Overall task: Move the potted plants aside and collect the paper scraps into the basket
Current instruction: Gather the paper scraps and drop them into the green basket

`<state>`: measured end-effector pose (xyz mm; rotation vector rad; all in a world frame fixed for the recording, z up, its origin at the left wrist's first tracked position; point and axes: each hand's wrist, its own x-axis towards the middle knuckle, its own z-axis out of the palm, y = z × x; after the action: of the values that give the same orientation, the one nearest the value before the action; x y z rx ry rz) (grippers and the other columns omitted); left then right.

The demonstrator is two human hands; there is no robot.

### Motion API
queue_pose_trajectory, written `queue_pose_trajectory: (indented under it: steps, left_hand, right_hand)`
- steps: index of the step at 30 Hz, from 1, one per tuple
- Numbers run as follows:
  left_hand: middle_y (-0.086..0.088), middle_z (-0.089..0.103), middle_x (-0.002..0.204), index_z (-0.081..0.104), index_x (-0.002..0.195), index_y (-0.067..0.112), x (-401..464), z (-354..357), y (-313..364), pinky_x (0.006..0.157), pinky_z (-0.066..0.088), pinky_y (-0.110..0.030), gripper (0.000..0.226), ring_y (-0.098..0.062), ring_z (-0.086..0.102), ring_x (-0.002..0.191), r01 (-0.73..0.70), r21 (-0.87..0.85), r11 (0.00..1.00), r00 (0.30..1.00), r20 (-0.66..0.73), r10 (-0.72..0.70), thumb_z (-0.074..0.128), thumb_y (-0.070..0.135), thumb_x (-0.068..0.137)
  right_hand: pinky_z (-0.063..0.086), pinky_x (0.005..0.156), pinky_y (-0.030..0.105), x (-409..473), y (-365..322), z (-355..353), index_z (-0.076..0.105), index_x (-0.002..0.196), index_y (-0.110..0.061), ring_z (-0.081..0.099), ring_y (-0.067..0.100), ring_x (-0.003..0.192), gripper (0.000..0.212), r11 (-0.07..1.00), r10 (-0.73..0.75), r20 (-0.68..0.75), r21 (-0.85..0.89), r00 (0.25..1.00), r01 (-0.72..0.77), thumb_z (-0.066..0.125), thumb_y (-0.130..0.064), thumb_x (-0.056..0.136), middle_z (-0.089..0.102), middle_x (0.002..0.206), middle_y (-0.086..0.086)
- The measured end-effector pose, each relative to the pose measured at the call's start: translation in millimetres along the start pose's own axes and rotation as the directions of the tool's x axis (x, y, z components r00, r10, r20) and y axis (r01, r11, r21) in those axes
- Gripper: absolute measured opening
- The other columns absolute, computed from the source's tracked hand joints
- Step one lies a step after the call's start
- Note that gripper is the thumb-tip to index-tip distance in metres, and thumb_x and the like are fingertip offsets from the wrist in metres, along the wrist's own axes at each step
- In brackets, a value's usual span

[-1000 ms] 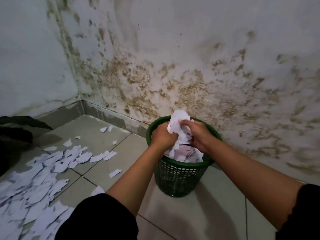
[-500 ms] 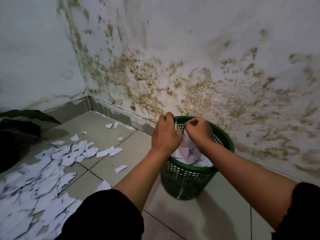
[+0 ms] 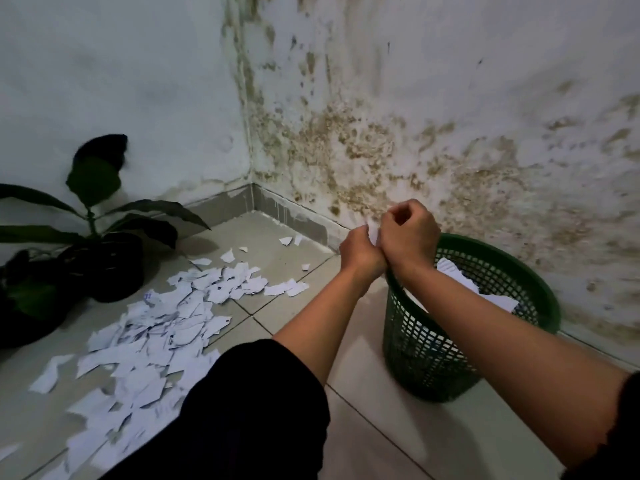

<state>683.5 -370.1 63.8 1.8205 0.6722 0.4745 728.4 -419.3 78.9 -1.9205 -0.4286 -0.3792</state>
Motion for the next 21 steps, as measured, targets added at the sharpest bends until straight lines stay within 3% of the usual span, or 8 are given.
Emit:
queue_pose_trajectory:
  steps: [3,7,9,11,14,17,19,21]
  left_hand:
    - [-0.012,0.062,0.11,0.054,0.117,0.005,-7,21,11,0.076,0.048,-0.034,0.034,-0.027,0.058,0.102,-0.113,0.158,0.981,0.984,0.158,0.088,0.06,0.011,0.084]
    - [-0.019,0.055,0.128,-0.003,0.149,0.011,-15,51,18,0.094,0.049,-0.043,0.111,-0.032,0.056,0.114,-0.31,0.298,0.903,0.853,0.507,0.126,0.078,0.012,0.073]
    - [-0.021,0.059,0.123,-0.015,0.149,0.014,-15,56,14,0.091,0.051,-0.044,0.118,-0.033,0.06,0.108,-0.413,0.369,0.833,0.825,0.539,0.17,0.077,0.016,0.074]
    - [-0.019,0.056,0.127,-0.002,0.15,0.014,-16,52,9,0.095,0.049,-0.043,0.104,-0.032,0.057,0.114,-0.472,0.343,0.812,0.837,0.464,0.29,0.072,0.02,0.077]
    - [-0.015,0.045,0.134,0.026,0.141,0.014,-13,25,-5,0.102,0.043,-0.042,0.069,-0.029,0.046,0.123,-0.501,0.357,0.788,0.865,0.208,0.456,0.063,0.018,0.083]
    - [-0.014,0.047,0.125,0.038,0.13,0.011,-12,-25,-40,0.094,0.047,-0.039,0.05,-0.028,0.051,0.11,-0.427,0.378,0.821,0.889,0.01,0.458,0.06,0.015,0.086]
    - [-0.015,0.046,0.123,0.039,0.128,0.01,-18,-67,-75,0.092,0.047,-0.038,0.045,-0.03,0.053,0.107,-0.37,0.483,0.794,0.92,0.072,0.384,0.059,0.02,0.088]
    - [-0.014,0.044,0.129,0.035,0.132,0.013,-33,-111,-117,0.092,0.046,-0.035,0.048,-0.029,0.054,0.11,-0.302,0.649,0.699,0.953,0.207,0.22,0.055,0.03,0.091]
  right_hand:
    - [0.04,0.066,0.026,7,23,-21,0.058,0.078,-0.014,0.054,0.017,0.07,0.009,0.981,0.195,0.029,0.012,0.98,-0.195,0.06,-0.02,0.084,0.057,0.072,-0.002]
    - [0.036,0.058,0.028,14,56,-47,0.047,0.058,-0.014,0.045,0.02,0.053,0.031,0.889,0.458,0.076,-0.024,0.886,-0.458,0.057,-0.025,0.086,0.047,0.054,0.003]
    - [0.034,0.059,0.028,14,66,-57,0.05,0.063,-0.013,0.047,0.022,0.059,0.028,0.862,0.506,0.052,-0.049,0.861,-0.504,0.052,-0.022,0.089,0.049,0.06,0.004]
    - [0.037,0.064,0.028,13,68,-60,0.057,0.078,-0.012,0.052,0.025,0.072,0.018,0.864,0.503,0.04,-0.066,0.863,-0.5,0.05,-0.022,0.09,0.054,0.071,0.004]
    - [0.041,0.064,0.03,7,56,-48,0.058,0.08,-0.014,0.057,0.027,0.078,0.013,0.905,0.424,0.079,-0.069,0.902,-0.419,0.052,-0.021,0.089,0.059,0.076,0.004]
    - [0.048,0.077,0.035,-5,31,-20,0.062,0.087,-0.015,0.061,0.028,0.09,0.012,0.965,0.246,0.222,-0.15,0.944,-0.216,0.055,-0.026,0.087,0.067,0.091,0.007]
    - [0.047,0.086,0.035,-20,14,1,0.064,0.098,-0.016,0.057,0.028,0.101,0.021,0.971,0.049,0.312,-0.238,0.949,0.028,0.058,-0.032,0.085,0.066,0.105,0.007]
    - [0.041,0.091,0.035,-47,-2,24,0.061,0.111,-0.017,0.05,0.026,0.109,0.031,0.923,-0.138,0.421,-0.275,0.896,0.271,0.058,-0.034,0.085,0.06,0.115,0.007]
